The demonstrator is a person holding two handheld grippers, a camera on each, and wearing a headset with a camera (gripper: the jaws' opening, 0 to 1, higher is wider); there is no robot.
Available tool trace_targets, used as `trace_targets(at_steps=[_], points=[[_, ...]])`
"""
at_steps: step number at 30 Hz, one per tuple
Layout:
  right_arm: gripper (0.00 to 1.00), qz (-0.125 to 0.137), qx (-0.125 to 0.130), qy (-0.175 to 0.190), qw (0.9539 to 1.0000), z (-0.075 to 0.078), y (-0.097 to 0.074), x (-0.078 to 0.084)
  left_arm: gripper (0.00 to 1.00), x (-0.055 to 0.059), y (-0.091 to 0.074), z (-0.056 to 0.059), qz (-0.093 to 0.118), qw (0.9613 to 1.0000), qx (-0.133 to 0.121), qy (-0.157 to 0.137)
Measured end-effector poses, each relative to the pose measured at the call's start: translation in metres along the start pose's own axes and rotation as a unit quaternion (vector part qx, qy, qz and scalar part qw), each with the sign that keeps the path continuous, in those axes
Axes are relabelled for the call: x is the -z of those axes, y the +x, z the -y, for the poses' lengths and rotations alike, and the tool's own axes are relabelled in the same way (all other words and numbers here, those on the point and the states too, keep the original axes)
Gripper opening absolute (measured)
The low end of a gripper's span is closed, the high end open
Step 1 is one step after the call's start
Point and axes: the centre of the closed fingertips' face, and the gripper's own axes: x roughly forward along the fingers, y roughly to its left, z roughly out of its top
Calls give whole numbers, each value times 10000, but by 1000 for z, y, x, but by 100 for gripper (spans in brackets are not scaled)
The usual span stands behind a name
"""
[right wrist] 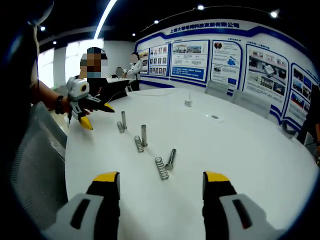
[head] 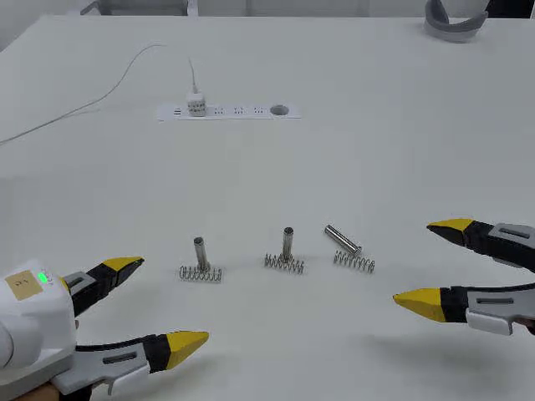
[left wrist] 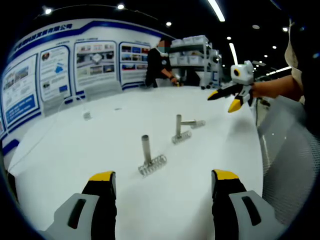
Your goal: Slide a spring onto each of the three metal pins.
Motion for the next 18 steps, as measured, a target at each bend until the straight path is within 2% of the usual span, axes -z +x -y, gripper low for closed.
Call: trace_targets(at_steps=[8,18], points=[[62,-77,14,15,10000,6,4,-5,79,0,0,2,-6,10000,-1,-5],[49,-271,115,68,9995,22,13,-17,79,-1,-2,3,15,10000,-63,2]])
